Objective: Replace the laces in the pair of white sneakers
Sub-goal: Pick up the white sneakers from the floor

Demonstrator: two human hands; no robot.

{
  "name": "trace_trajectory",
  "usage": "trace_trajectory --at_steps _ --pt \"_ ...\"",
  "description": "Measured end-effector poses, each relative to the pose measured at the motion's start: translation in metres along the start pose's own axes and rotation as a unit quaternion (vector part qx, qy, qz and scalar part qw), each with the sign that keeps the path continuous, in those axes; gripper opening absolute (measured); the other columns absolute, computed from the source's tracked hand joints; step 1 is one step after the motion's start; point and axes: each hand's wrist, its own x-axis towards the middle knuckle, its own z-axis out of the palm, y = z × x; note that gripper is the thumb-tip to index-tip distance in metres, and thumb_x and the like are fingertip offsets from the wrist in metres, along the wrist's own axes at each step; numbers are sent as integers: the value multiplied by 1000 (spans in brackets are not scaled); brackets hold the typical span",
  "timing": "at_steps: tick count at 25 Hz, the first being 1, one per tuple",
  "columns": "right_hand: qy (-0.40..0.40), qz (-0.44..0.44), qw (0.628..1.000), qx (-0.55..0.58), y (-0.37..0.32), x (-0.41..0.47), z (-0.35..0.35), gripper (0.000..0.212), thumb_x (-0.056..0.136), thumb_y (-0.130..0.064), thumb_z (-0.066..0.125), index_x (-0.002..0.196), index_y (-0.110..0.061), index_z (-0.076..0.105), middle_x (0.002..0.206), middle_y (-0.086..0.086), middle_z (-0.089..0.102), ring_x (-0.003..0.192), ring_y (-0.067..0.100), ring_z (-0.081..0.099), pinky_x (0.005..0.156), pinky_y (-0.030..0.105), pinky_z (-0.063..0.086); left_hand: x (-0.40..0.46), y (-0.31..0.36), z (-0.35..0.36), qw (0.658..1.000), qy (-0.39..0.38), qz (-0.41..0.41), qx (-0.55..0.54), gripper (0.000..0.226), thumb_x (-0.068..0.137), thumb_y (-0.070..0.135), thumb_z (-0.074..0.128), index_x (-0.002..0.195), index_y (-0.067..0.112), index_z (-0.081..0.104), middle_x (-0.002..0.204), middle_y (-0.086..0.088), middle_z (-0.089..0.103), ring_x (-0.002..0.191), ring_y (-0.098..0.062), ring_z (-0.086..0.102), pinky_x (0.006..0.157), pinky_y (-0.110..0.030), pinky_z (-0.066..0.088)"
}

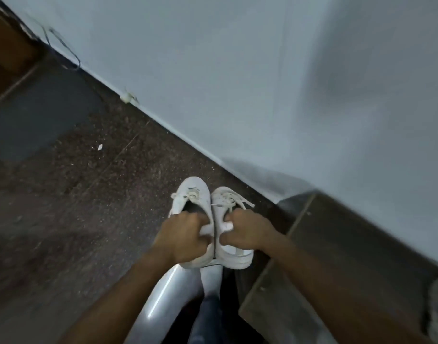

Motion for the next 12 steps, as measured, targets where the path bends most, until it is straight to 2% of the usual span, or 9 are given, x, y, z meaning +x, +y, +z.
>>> trace_trajectory --at_steps 2,4,6,8,10,12 --pt "78 -45 995 -48 -15 -82 -20 32 81 -43 59 65 -24 39 75 -7 54 74 18 53 60 25 30 -52 42 -36 996 79 42 21 21 82 44 60 87 24 63 84 3 67 80 -20 65 62 -29 45" --pt "163 -82 980 -81 -10 -158 -25 27 76 -47 47 67 -24 38 81 -3 63 77 22 58 67 26 28 -98 88 -54 985 129 107 33 20 74 45 62 72 26 60 67 9 63 62 -11 61 47 -20 33" --pt "229 -92 967 -60 15 -226 -16 18 71 -45 45 68 -28 38 74 -4 63 73 22 59 72 30 32 -129 134 -52 969 142 200 30 19 67 47 56 63 28 57 58 13 58 51 -6 55 41 -17 23" --pt "287 -82 953 -48 50 -263 7 19 71 -42 50 69 -32 34 64 -10 55 63 17 55 78 34 35 -138 166 -27 952 129 276 14 18 70 45 53 65 28 59 61 12 58 54 -8 55 42 -21 32" --pt "322 -39 945 -45 91 -286 40 23 71 -42 54 73 -33 32 64 -12 50 62 12 52 88 39 33 -134 194 16 930 119 347 15 13 75 39 56 73 28 62 67 11 59 60 -12 54 45 -24 40" --pt "361 -4 930 -65 130 -292 77 22 72 -40 54 75 -33 33 65 -12 47 65 11 49 94 46 31 -122 207 67 912 117 390 46 11 76 33 63 82 25 66 72 10 61 66 -13 53 50 -27 39"
